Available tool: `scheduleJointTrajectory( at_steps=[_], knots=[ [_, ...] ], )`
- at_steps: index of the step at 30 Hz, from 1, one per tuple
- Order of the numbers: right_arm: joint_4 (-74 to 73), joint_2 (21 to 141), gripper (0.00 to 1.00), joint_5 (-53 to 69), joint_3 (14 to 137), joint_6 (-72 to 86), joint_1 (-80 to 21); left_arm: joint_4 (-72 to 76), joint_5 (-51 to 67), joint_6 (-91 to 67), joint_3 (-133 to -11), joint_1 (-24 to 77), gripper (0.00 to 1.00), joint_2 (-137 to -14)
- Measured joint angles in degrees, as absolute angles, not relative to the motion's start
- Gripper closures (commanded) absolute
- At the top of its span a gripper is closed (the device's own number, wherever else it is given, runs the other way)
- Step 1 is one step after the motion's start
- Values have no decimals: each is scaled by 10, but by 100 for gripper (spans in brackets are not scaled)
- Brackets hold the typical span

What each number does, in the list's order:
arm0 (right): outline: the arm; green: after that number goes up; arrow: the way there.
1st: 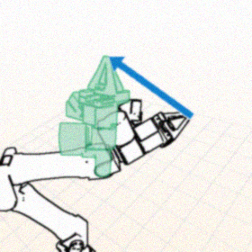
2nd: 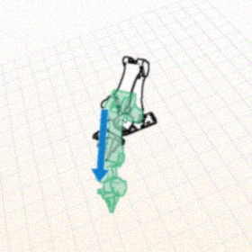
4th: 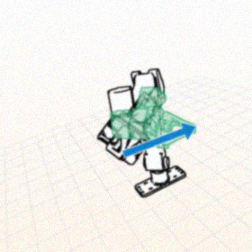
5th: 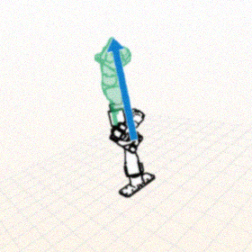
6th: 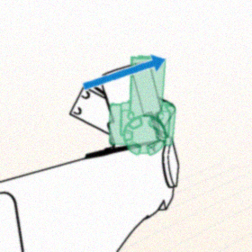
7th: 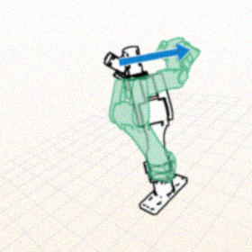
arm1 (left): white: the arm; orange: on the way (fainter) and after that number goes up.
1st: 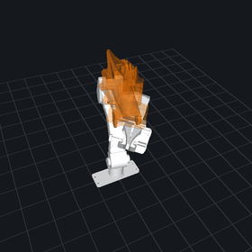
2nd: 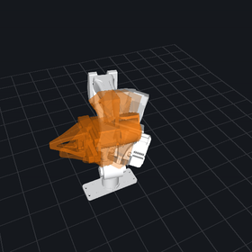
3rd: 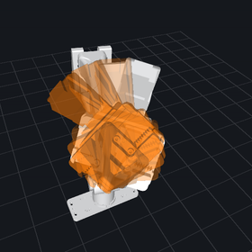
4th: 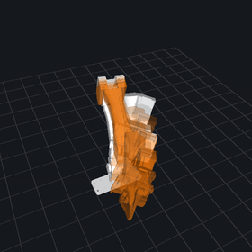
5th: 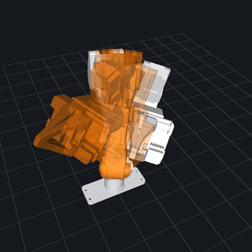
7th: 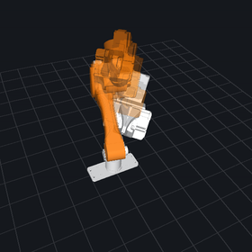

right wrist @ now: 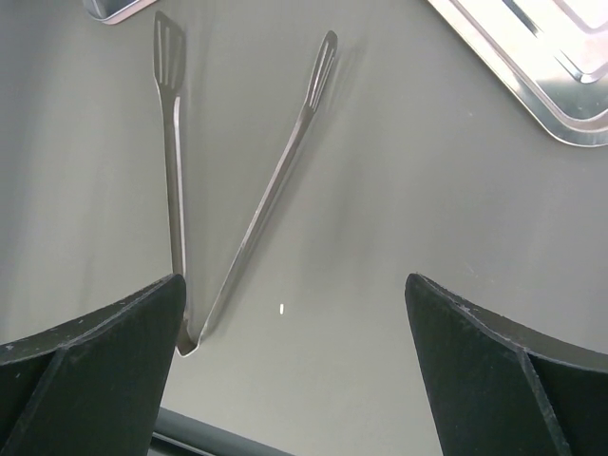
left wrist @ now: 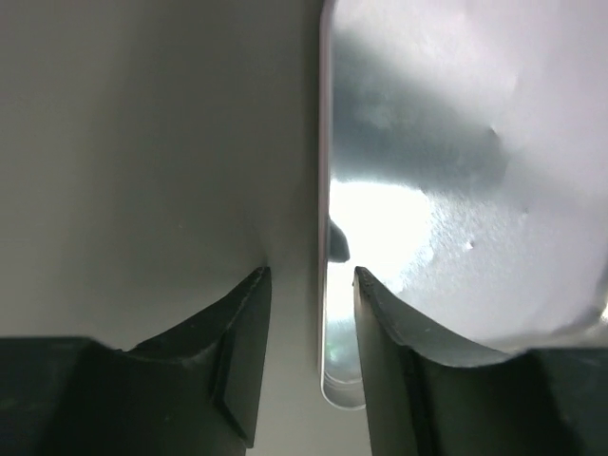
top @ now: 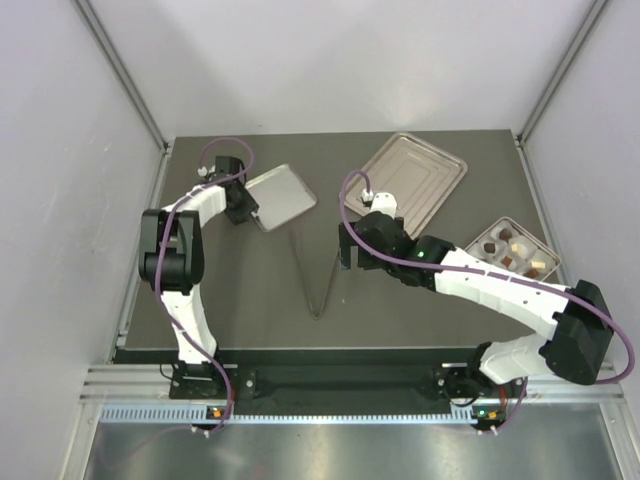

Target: Pack the chocolate

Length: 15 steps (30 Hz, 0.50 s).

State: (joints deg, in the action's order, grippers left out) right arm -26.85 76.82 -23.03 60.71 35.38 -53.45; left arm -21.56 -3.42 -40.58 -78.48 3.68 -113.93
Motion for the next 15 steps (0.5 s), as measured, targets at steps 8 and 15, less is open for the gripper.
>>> scheduleJointTrajectory(
  at_steps=[8, 15],
  knots=[
    [-265, 768, 2, -229, 607, 350, -532, -241, -64, -387, -811, 39, 81, -1158],
    [-261, 769, 4, -204, 609, 341, -519, -271, -70, -371, -819, 39, 100, -1158]
  ],
)
